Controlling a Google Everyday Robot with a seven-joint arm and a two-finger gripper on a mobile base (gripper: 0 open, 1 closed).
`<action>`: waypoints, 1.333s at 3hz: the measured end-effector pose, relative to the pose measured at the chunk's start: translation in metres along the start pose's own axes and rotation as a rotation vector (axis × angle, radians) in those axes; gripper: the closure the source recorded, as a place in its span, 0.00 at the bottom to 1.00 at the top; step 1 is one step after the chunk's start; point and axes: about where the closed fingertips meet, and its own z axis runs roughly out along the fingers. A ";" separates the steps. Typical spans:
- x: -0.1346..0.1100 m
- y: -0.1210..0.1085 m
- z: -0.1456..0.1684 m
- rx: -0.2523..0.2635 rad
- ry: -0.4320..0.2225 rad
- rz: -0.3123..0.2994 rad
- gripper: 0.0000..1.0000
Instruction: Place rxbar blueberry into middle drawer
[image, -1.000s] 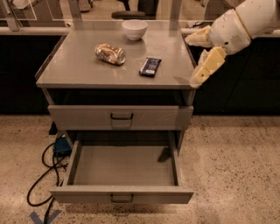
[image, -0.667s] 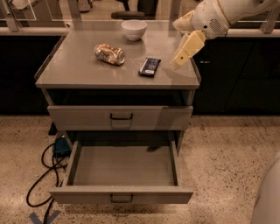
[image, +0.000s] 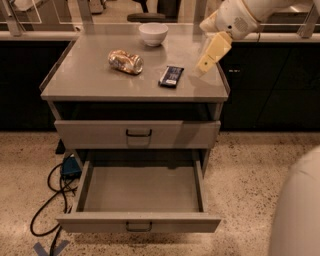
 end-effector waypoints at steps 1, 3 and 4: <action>-0.001 -0.045 0.021 0.082 0.236 0.014 0.00; 0.008 -0.090 0.035 0.162 0.382 0.000 0.00; 0.016 -0.095 0.038 0.165 0.336 0.022 0.00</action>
Offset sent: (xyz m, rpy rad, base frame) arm 0.1782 -0.0312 0.0392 -0.4475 0.0044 -0.1968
